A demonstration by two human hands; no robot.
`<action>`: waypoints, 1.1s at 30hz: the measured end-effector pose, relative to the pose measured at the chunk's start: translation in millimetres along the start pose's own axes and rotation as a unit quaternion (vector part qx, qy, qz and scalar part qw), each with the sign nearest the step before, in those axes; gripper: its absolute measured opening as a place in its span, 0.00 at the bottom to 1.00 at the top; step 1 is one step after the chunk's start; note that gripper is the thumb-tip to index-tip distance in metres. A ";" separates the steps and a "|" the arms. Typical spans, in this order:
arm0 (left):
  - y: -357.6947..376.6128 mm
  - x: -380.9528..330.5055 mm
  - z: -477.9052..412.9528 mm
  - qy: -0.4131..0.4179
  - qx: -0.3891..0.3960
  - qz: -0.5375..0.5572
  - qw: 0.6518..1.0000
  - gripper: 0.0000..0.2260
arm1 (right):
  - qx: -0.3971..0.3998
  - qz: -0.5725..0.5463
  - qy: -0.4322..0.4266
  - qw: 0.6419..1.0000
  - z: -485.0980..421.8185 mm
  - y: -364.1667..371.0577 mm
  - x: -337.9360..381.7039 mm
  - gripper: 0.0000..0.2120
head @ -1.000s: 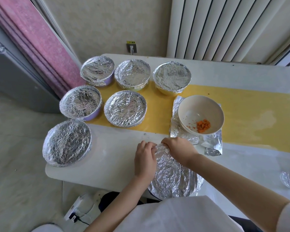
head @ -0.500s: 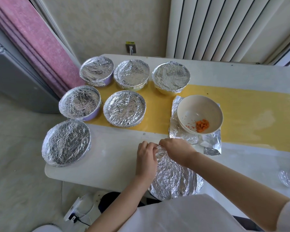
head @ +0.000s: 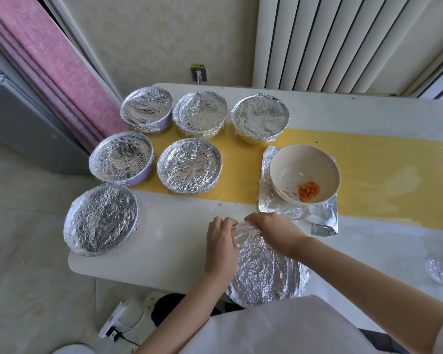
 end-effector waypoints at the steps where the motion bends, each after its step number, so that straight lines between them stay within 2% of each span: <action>1: -0.2 -0.1 0.7 0.004 0.001 -0.007 1.000 0.07 | -0.008 -0.010 0.006 1.000 1.4 -1.4 -2.0 0.12; 7: 4.7 2.0 2.8 -0.004 0.009 0.010 1.000 0.09 | -0.020 0.002 0.038 0.999 -0.5 1.8 -7.7 0.12; 15: 1.1 0.3 1.8 -0.007 0.003 0.015 1.000 0.07 | 0.001 0.035 -0.003 0.999 -2.2 0.3 2.2 0.14; 20: -6.8 -2.6 4.4 -0.037 0.010 0.074 0.997 0.15 | 0.010 0.036 -0.008 0.999 -7.2 3.4 7.2 0.18; 25: -6.7 0.8 4.9 -0.053 0.008 0.080 0.995 0.14 | 0.032 0.077 -0.015 0.996 -8.4 5.2 11.3 0.17; 30: -3.1 0.1 5.3 -0.039 0.008 0.069 0.997 0.13 | 0.042 0.057 -0.037 0.997 -8.1 10.4 20.6 0.18; 33: -4.1 -3.7 6.8 -0.016 0.008 0.053 0.998 0.13 | 0.034 0.022 -0.039 0.998 -10.2 12.3 17.5 0.14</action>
Point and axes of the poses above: each hand's wrist, its own z-axis away from the middle knuckle, its own y-axis out of the palm, x = y × z, the point moved 9 cm from there along -z, towards the middle knuckle, and after that the axes turned 8 degrees about -x, right-handed, at the moved point
